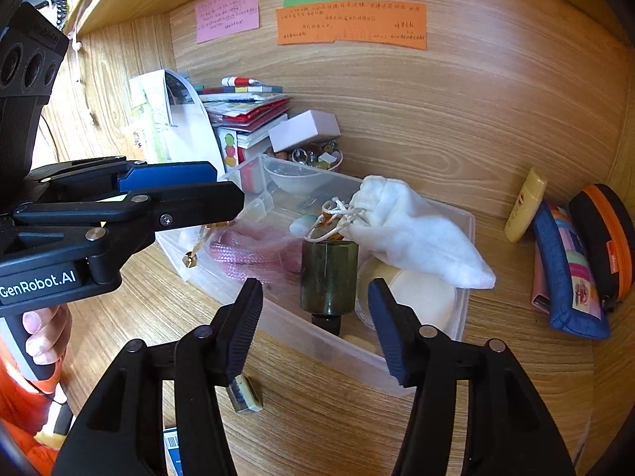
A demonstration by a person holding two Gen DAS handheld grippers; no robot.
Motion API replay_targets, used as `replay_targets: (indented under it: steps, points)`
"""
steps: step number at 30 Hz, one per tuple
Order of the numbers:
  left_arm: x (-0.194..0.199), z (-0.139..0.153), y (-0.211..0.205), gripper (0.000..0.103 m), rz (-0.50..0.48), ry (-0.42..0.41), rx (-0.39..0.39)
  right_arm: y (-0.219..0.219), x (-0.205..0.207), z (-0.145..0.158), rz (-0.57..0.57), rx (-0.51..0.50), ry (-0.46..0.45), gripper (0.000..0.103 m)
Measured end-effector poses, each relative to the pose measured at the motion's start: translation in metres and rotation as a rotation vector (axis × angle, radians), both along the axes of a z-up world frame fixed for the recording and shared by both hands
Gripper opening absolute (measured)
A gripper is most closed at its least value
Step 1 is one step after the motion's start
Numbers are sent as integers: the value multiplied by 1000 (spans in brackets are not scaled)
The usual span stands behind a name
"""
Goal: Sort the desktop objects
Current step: 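Move both grippers back toward the blue Max box and beige block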
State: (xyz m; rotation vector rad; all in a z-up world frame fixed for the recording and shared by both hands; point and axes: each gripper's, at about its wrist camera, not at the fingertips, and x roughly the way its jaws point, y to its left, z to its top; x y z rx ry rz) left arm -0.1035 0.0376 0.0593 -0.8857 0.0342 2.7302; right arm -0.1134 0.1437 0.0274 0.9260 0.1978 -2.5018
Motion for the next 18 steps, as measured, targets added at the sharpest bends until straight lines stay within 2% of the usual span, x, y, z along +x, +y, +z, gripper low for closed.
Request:
replay_targets:
  steps: [3,7,11,18]
  points:
    - [10,3,0,53,4,23,-5,2,7,3,-12,-1,16,64]
    - [23,5,3,56,0,36,-21,6,15,5,-21,0,10,66]
    - [34,4,2,62,1,43,-32,11,23,3,-29,-6,-2,74]
    - [51,-2,-1,75,22,34,-46,16,39,1,-41,-8,-7,76]
